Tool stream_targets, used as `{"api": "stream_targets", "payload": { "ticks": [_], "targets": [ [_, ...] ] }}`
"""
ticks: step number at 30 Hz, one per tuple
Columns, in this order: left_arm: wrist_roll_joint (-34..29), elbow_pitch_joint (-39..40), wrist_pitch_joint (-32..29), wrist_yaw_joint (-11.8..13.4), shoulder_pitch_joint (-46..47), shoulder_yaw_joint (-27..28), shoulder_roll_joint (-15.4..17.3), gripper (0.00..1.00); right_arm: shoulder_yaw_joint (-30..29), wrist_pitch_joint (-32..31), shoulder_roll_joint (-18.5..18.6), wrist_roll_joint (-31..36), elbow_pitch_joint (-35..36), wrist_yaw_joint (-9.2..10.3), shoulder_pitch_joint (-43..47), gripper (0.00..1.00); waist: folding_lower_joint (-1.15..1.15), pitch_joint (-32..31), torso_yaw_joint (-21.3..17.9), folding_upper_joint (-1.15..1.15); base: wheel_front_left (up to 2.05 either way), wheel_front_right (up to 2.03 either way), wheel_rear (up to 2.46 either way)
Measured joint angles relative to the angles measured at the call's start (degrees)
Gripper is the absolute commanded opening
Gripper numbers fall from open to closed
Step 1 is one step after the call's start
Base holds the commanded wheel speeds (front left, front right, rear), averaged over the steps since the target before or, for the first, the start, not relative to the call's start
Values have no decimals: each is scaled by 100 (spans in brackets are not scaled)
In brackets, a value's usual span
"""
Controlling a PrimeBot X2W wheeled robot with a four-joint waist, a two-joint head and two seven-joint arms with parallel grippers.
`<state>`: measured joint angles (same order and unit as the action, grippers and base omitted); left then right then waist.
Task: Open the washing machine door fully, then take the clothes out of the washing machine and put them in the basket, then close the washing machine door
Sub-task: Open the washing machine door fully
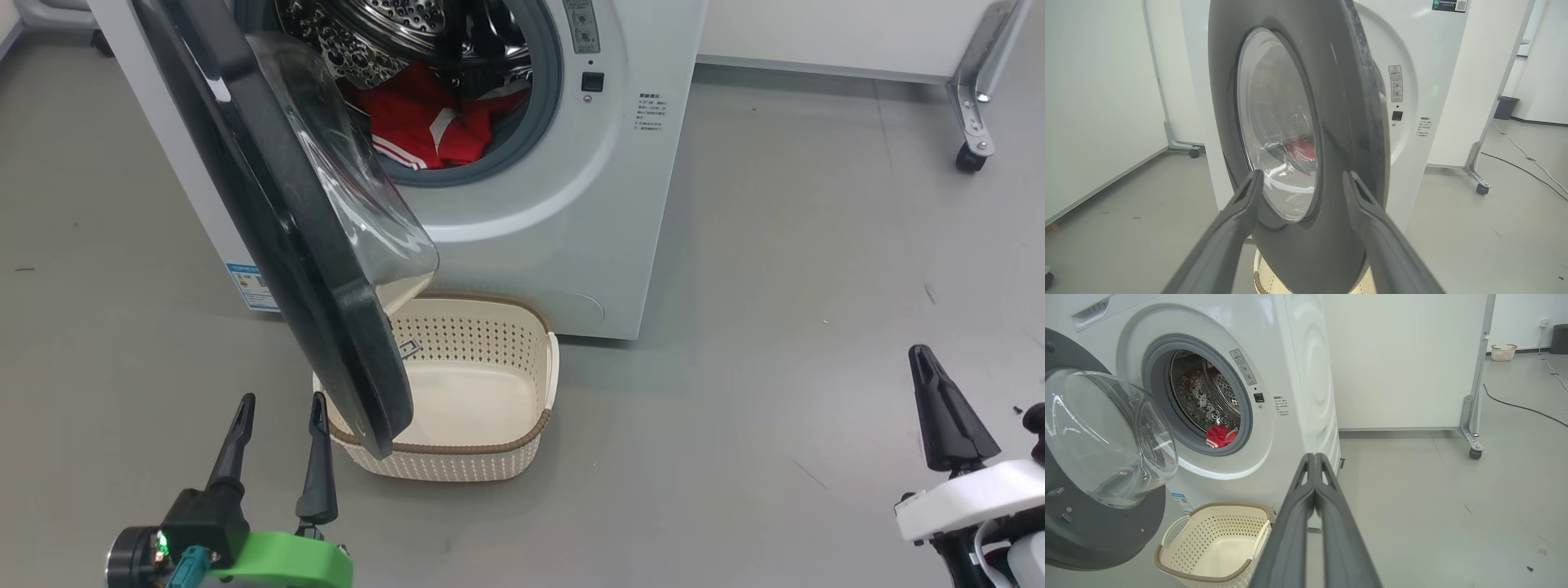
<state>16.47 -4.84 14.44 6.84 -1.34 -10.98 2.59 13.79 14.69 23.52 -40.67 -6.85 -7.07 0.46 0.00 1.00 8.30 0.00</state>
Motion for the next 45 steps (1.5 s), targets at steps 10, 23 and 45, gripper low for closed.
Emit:
{"api": "stream_targets", "payload": {
  "ticks": [10,23,45],
  "targets": [
    [0,-19,0,0,-5,-24,-1,100,-69,-2,-207,153,-59,65,360,100,0,-26,-14,0,0,0,0],
    [1,-62,0,0,-23,-82,-1,100,-111,-2,-314,363,-30,59,373,100,0,-63,-21,0,0,0,0],
    [0,-212,0,0,-128,-94,0,100,-265,-3,-553,731,122,47,505,100,0,-187,-90,0,0,0,0]
  ]
}}
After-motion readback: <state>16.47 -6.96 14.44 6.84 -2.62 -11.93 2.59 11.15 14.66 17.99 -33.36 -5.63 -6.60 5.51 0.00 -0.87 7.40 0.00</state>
